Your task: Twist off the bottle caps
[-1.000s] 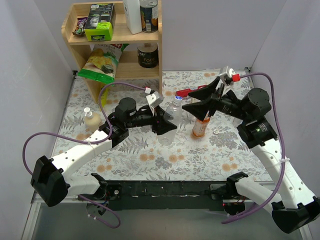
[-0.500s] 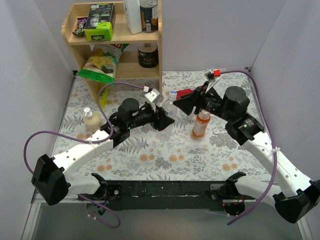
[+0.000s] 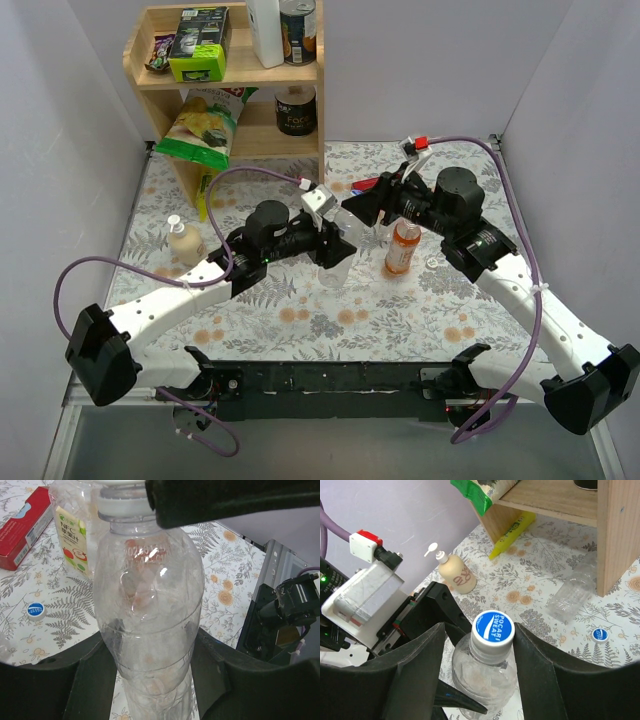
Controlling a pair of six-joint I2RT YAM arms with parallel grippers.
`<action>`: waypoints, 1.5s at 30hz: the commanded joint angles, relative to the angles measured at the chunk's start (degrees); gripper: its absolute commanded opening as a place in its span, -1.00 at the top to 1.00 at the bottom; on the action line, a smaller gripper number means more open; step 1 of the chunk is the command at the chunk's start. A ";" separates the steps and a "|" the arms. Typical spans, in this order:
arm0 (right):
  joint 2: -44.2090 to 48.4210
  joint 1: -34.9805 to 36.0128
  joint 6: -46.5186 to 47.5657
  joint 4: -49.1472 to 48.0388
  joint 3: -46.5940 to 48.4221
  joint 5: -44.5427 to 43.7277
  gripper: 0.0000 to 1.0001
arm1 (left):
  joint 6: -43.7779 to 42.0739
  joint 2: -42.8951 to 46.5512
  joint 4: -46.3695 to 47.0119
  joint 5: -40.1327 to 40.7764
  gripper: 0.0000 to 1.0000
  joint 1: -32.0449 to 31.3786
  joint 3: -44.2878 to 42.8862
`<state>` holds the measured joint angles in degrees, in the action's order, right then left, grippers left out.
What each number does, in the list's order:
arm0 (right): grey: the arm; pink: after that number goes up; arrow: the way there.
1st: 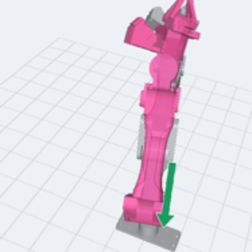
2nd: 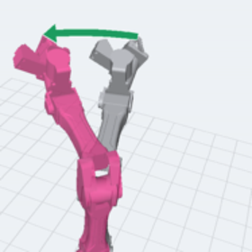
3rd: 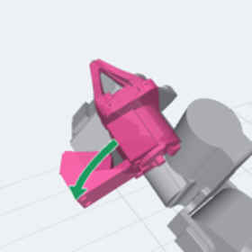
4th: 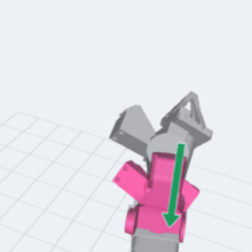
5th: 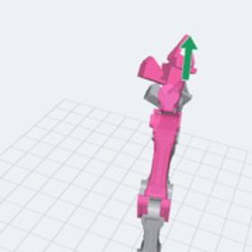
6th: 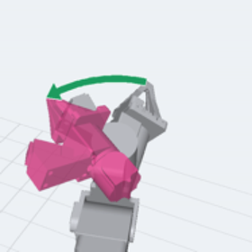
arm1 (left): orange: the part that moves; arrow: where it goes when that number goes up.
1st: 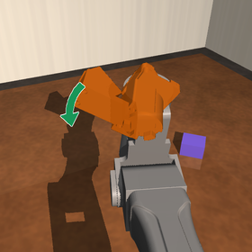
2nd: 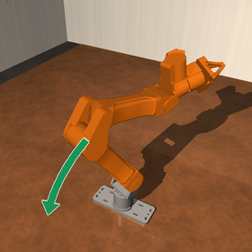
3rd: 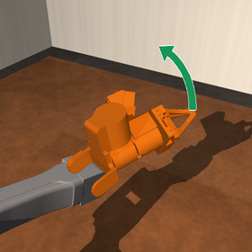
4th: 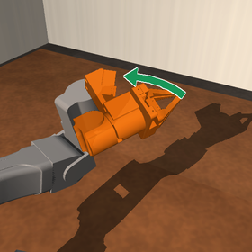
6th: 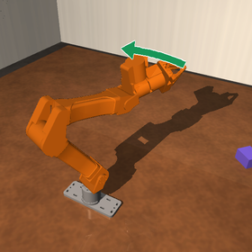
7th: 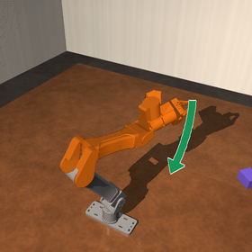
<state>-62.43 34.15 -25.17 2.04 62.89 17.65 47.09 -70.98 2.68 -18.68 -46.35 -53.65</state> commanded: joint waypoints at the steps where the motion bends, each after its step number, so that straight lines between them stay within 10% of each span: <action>1: -0.14 0.30 1.00 -3.19 2.85 -0.69 -0.25 | -1.56 -0.82 -1.27 1.19 0.24 -0.76 -2.60; 20: -1.90 0.92 0.73 -5.65 3.02 2.04 -0.18 | -2.44 -2.58 -1.80 0.04 0.24 -2.43 -2.86; 28: -1.38 0.92 1.61 -4.86 2.41 0.11 0.45 | -1.56 -1.88 -0.83 -1.89 0.24 -2.34 -2.34; 36: -0.41 -0.58 8.63 0.68 10.57 -6.91 0.56 | -3.31 -2.49 -0.48 -6.81 0.24 -2.34 -1.99; 45: 1.00 5.20 13.12 4.36 11.56 -17.26 0.62 | -1.57 3.47 3.65 16.39 0.28 2.21 3.72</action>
<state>-62.08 34.76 -15.77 4.62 74.74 8.43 44.60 -72.25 3.07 -14.15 -48.10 -52.07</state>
